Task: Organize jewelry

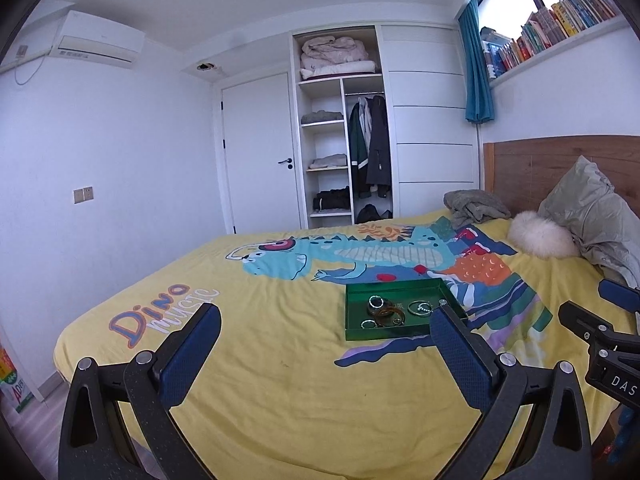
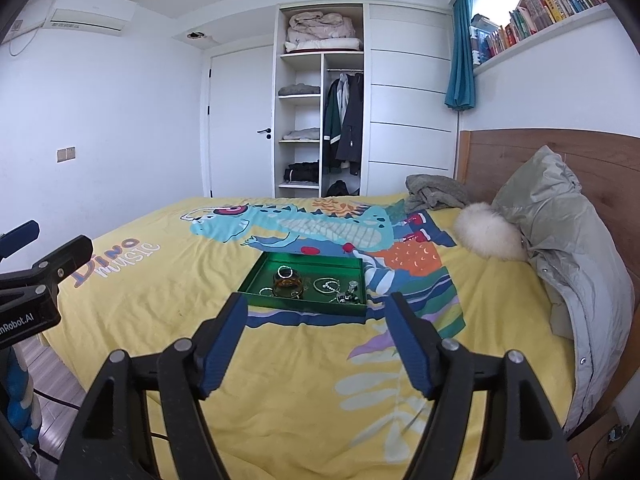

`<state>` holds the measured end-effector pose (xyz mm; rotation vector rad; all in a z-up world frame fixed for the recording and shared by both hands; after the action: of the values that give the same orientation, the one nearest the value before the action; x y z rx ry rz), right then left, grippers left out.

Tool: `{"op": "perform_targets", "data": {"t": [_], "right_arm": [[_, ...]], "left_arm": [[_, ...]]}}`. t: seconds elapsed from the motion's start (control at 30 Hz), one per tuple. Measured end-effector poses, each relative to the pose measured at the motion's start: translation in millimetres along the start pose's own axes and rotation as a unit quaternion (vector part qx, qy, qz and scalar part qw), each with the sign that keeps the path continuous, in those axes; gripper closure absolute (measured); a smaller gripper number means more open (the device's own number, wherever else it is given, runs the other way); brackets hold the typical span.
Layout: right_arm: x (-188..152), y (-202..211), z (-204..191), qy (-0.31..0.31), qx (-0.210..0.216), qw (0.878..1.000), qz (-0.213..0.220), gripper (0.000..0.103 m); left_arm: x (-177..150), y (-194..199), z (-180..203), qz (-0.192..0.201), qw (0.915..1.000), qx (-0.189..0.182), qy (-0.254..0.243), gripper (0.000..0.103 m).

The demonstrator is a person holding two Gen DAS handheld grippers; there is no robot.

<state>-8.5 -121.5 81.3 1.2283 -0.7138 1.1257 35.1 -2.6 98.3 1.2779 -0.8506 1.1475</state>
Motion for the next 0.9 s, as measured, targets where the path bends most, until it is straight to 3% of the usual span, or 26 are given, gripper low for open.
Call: {"op": "perform_targets", "data": {"t": [0.9], "right_arm": [[-4.5,6.8,2.6,-0.002,-0.021,1.0,0.003,0.033]], "left_arm": [[-4.3,2.7,2.2,-0.005,1.0,-0.005,-0.001,0.0]]}}
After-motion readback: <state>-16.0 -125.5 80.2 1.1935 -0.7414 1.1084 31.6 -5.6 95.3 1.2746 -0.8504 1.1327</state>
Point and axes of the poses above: each gripper's, at about its wrist camera, not at the fingertips, and y roughly against the way its jaws point, z to its right, x to its top, the point moved 3 cm from there along -y, roughly the way its jaws point, and after that the axes turned 14 degrees about y, right-handed, at the moved point
